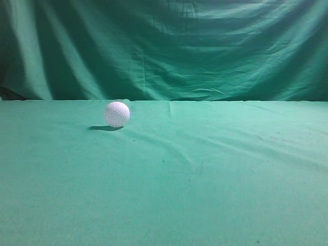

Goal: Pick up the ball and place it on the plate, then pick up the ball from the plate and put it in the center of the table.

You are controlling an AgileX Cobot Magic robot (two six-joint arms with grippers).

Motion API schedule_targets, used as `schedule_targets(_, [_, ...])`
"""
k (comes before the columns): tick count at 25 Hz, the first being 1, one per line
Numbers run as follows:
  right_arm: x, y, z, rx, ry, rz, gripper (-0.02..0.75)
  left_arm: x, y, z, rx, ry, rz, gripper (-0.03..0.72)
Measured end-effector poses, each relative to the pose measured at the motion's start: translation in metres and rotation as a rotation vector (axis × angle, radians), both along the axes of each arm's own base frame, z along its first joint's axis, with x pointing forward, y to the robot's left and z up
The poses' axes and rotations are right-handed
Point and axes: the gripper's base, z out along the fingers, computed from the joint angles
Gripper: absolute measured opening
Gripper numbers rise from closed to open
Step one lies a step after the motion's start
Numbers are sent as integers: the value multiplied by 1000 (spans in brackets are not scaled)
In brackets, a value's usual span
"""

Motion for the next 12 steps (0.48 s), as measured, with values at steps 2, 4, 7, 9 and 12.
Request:
schedule_targets(2, [-16, -14, -13, -22, 41, -13, 0, -8, 1, -10, -12, 12, 1, 0])
schedule_targets(4, [-33, -30, -24, -15, 46, -25, 0, -17, 1, -17, -35, 11, 4, 0])
schedule_targets(7, [-54, -48, -48, 4, 38, -38, 0, -28, 3, -19, -35, -37, 9, 0])
schedule_targets(9, [-67, -59, -63, 26, 17, -35, 0, -32, 5, -18, -12, -64, 16, 0])
schedule_targets(12, [-88, -77, -88, 71, -15, -35, 0, -33, 7, -21, -28, -45, 41, 0])
